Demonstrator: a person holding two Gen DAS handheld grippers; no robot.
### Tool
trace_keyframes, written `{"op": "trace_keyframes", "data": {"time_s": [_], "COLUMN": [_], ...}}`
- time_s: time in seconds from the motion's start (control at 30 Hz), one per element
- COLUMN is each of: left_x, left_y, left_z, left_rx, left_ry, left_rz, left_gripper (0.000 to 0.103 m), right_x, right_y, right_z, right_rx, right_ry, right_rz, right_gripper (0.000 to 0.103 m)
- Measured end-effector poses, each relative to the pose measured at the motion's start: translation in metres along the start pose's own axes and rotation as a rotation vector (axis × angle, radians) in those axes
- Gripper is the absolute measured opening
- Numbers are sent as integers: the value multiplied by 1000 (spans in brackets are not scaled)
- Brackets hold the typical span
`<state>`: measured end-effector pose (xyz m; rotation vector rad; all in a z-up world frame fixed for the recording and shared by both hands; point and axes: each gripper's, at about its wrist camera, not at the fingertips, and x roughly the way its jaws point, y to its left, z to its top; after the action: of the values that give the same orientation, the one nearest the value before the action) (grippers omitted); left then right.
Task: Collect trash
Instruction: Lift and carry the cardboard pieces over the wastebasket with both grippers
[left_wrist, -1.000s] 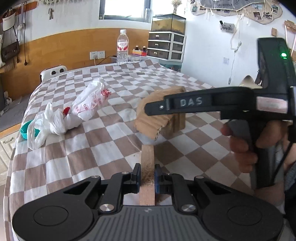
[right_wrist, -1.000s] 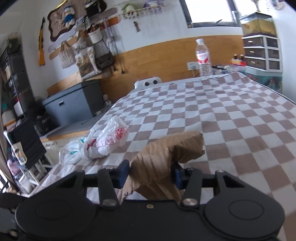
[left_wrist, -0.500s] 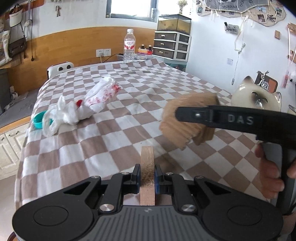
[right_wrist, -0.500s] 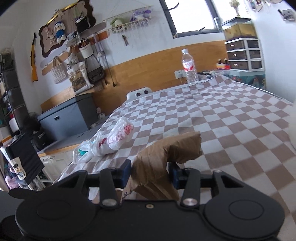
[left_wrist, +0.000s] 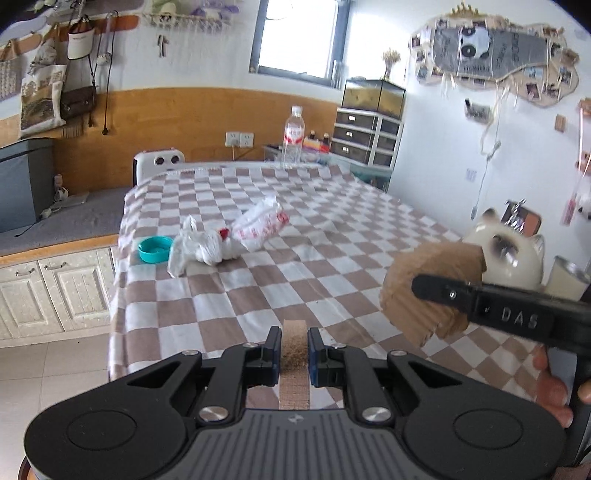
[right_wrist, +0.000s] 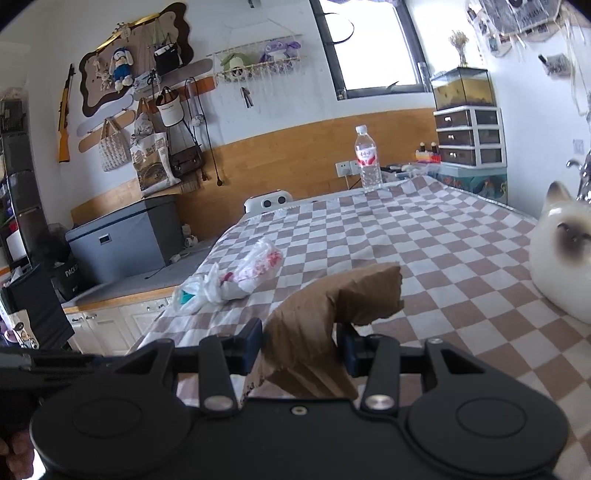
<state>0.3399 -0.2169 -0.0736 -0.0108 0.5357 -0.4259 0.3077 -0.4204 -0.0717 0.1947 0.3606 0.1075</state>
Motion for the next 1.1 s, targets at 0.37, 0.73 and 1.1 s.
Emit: {"op": "trace_keyframes", "data": {"time_s": [0.37,0.73,1.1], "left_x": [-57,-120,-172], "left_y": [11,62,131], "left_z": [-9,-17,-38], "left_rx": [-3,-54,-127], "left_ry": [-64,-130,-145], "left_rz": [-25,44,126], "left_gripper": [15,15,15], "right_x": [-45,-73,-68], "right_y": [42,110,197], "right_z": [-7,-7,-19], "right_rx": [-47,-127,-174], "right_ry": [-21,-38,-13], "right_rz": [-19,9,106], "right_gripper": [45,45,45]}}
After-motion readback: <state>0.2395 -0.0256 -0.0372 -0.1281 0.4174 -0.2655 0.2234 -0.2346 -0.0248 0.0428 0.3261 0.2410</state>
